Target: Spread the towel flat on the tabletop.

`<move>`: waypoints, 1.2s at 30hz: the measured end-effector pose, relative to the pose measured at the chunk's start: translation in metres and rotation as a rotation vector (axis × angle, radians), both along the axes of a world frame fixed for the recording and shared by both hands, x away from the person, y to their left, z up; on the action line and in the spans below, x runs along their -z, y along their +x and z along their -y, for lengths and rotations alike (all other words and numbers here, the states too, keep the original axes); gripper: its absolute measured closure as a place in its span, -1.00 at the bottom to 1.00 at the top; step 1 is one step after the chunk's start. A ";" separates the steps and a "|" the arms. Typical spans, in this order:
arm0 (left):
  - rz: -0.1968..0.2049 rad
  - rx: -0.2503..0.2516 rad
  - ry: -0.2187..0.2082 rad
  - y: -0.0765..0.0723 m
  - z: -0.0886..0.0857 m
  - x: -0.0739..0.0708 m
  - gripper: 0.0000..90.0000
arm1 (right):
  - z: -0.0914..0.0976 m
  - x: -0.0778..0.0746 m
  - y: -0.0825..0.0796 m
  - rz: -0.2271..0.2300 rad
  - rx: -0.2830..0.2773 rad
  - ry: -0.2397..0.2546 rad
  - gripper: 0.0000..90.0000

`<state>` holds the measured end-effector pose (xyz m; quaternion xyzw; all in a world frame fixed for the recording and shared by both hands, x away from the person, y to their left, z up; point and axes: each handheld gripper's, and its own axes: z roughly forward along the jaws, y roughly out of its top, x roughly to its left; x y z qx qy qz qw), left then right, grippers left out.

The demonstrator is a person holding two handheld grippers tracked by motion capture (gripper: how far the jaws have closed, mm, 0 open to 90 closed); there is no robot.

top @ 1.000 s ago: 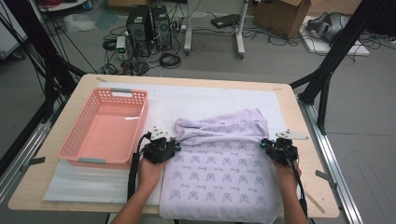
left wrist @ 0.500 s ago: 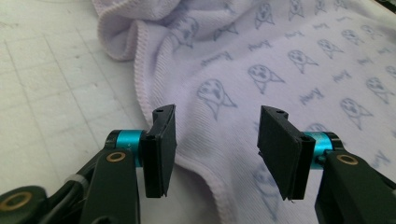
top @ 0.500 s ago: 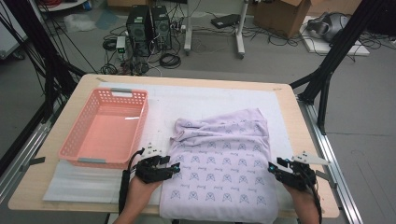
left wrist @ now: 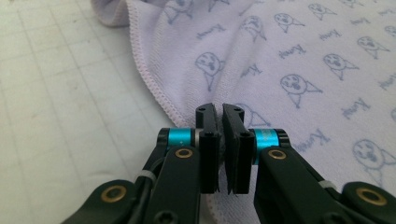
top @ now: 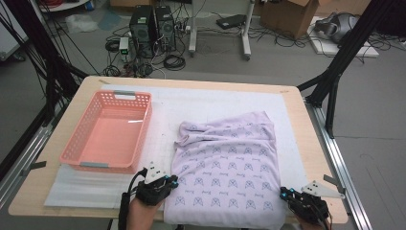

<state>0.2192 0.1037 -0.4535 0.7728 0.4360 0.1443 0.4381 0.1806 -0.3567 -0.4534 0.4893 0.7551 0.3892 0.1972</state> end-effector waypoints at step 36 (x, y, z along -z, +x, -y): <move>0.039 0.049 -0.112 0.012 -0.018 -0.001 -0.02 | -0.013 -0.009 0.016 0.005 -0.068 0.018 0.25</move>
